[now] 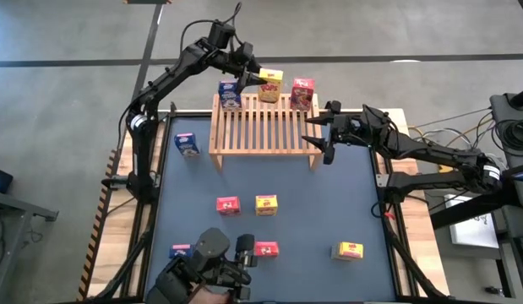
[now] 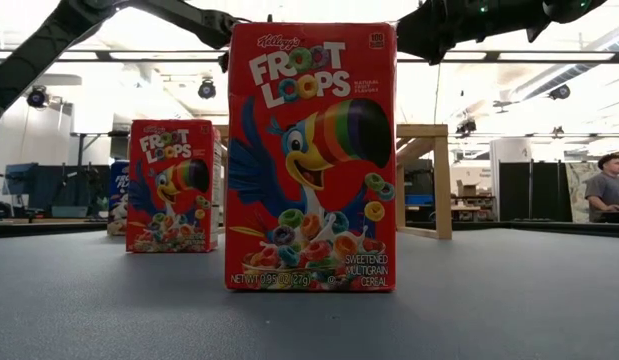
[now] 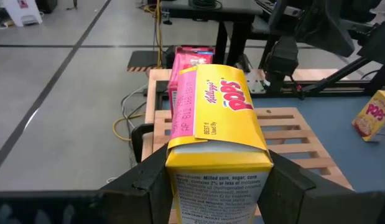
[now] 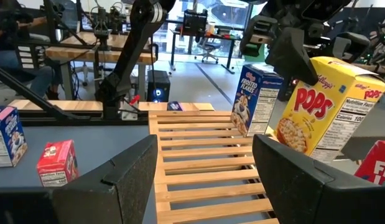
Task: Stack cereal on shelf
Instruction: Put the top yellow cereal box on the shelf
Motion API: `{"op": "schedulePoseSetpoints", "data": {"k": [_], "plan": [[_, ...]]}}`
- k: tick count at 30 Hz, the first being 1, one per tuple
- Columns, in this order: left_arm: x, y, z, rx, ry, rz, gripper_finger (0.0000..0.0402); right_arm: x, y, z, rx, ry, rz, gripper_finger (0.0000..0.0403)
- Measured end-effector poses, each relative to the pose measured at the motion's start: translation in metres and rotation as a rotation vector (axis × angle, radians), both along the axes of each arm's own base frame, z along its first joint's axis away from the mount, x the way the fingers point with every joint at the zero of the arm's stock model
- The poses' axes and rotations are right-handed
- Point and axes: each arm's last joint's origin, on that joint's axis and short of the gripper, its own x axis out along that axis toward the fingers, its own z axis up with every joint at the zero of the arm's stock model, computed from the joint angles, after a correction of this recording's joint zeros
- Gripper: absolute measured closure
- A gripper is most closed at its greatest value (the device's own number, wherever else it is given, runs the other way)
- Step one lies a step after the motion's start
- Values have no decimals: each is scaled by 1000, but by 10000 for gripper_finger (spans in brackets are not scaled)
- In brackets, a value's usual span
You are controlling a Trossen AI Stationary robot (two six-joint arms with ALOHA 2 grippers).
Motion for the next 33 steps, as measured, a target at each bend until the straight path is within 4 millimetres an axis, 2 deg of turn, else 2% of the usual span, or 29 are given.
{"op": "schedulePoseSetpoints", "data": {"k": [9,15,19,26,29,33], "plan": [[-5,-4,8,-8,-9,-19,237,0,0,0,-8,2,0,152],[-19,-17,24,-4,17,7,237,0,0,0,-12,-1,0,152],[-34,-32,44,27,51,73,237,0,0,0,-10,-2,0,152],[-60,-66,86,72,-8,82,237,0,0,3,-7,-25,0,152],[-68,-79,92,78,-24,81,237,0,0,3,-2,-26,0,152],[-79,-95,85,90,-62,103,237,0,0,3,9,-28,2,152]]}}
